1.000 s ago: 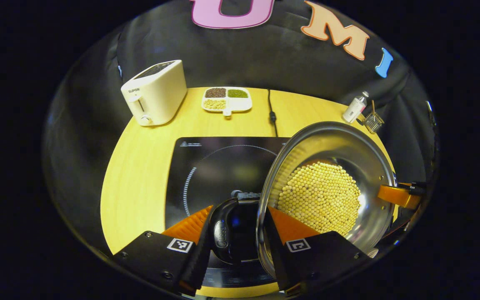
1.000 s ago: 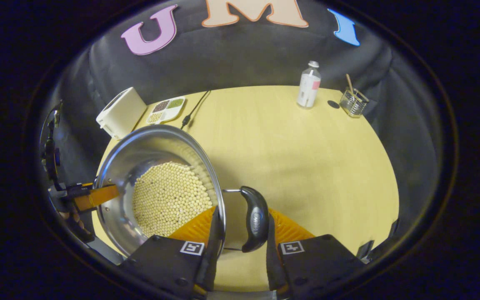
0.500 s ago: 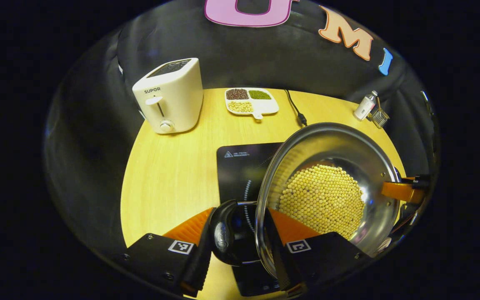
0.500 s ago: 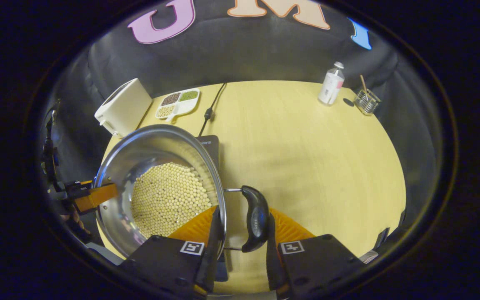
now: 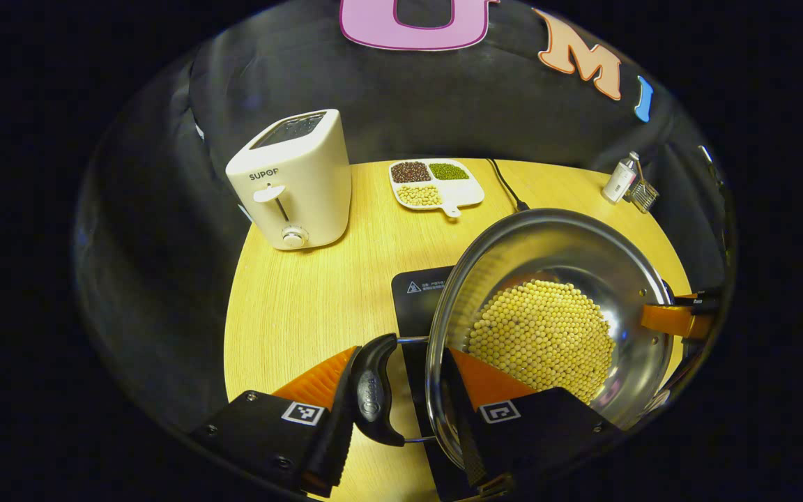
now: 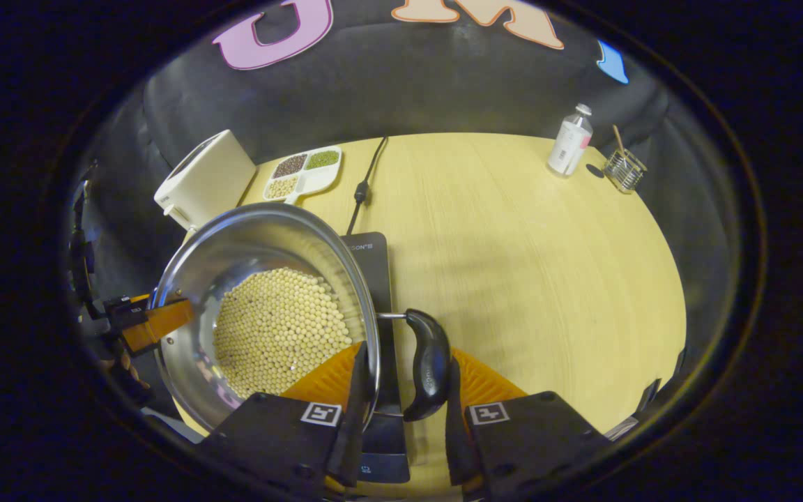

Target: First push the handle of the pot to place it horizontally, then grasp the pot with both hands and set it on the induction cooktop.

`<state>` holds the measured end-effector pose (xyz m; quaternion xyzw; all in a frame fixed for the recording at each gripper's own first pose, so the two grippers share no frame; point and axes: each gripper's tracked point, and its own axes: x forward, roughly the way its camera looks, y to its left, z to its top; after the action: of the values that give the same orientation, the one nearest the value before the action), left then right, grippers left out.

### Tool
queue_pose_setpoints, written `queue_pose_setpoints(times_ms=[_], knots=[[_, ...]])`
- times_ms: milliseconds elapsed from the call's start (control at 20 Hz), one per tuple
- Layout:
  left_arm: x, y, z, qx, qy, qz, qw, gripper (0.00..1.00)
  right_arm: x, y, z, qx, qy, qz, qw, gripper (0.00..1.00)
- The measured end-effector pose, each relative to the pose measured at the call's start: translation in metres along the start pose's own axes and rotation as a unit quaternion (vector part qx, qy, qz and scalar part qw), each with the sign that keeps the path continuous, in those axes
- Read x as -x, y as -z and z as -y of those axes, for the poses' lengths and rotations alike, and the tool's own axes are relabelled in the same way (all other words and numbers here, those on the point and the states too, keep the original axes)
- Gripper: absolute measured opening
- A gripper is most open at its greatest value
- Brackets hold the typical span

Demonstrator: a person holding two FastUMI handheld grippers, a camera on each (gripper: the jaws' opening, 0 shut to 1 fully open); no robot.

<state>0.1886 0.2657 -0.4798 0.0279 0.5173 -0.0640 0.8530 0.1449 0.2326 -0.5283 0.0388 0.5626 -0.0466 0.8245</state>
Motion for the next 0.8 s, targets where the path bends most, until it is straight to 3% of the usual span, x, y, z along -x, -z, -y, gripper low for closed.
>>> queue_pose_setpoints(times_ms=[50,250,450,500,550,600,650,800], knots=[[-0.001,0.002,0.001,0.000,-0.002,-0.002,1.000,0.66,0.000,0.000,0.000,-0.001,-0.001,-0.001,1.000,0.52],[0.000,0.003,0.000,0.003,-0.013,-0.008,1.000,0.72,0.000,0.001,0.001,0.000,-0.005,-0.002,1.000,0.48],[0.006,-0.008,-0.007,-0.014,-0.040,0.011,0.999,0.78,0.007,0.000,0.004,0.009,-0.012,0.009,1.000,0.59],[0.008,-0.011,-0.011,-0.018,-0.051,0.014,0.998,0.84,0.009,-0.005,0.004,0.010,-0.017,0.018,1.000,0.64],[0.011,-0.012,-0.010,-0.022,-0.054,0.016,0.998,0.87,0.014,-0.007,0.004,0.009,-0.022,0.024,0.999,0.63],[0.014,-0.013,-0.010,-0.024,-0.059,0.020,0.998,0.93,0.017,-0.009,0.004,0.007,-0.028,0.029,0.999,0.77],[0.018,-0.015,-0.009,-0.023,-0.060,0.024,0.998,0.93,0.020,-0.010,0.005,0.005,-0.031,0.033,0.999,0.84],[0.031,-0.023,-0.005,-0.021,-0.068,0.047,0.996,0.92,0.033,-0.018,0.011,0.001,-0.033,0.052,0.998,0.95]])
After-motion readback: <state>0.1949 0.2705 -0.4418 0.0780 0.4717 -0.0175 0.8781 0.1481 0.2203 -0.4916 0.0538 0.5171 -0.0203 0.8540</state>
